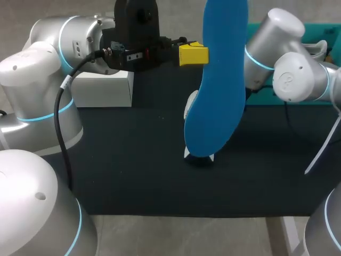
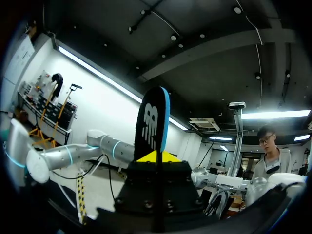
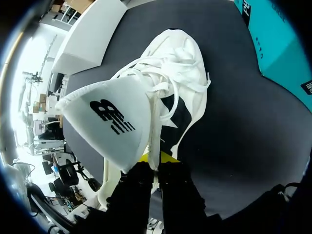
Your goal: Take the shoe out of the shoebox, open the shoe tongue, remove and reinsert the insole, then place the shoe into the shoebox
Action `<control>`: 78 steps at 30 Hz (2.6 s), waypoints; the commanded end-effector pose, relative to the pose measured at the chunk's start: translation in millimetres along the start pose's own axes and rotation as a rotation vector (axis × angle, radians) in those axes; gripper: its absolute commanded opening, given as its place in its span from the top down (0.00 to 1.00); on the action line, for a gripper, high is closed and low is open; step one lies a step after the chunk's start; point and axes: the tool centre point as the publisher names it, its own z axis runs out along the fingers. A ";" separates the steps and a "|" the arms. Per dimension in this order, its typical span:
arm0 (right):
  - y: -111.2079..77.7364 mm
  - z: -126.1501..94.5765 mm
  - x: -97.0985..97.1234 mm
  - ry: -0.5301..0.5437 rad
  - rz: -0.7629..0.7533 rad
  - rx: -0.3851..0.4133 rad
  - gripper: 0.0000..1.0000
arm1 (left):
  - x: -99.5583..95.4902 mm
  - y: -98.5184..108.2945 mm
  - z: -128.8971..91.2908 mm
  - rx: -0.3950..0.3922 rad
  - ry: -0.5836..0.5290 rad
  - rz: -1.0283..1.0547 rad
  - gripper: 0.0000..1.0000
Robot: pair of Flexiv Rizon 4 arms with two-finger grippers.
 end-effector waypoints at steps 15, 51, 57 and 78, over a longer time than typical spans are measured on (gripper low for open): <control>-15.3 0.1 -6.9 0.027 0.023 -0.012 1.00 | -0.1 0.2 0.2 0.000 0.001 0.000 1.00; -30.0 -55.0 6.3 0.081 0.089 0.013 0.00 | -0.1 0.2 0.2 0.000 0.001 0.000 1.00; -24.5 -92.1 12.3 0.107 -0.005 -0.082 0.00 | -0.1 0.2 0.2 0.000 0.001 0.000 1.00; -24.3 -135.3 35.6 -0.030 -0.047 -0.053 0.00 | -0.1 0.2 0.2 0.000 0.001 0.000 1.00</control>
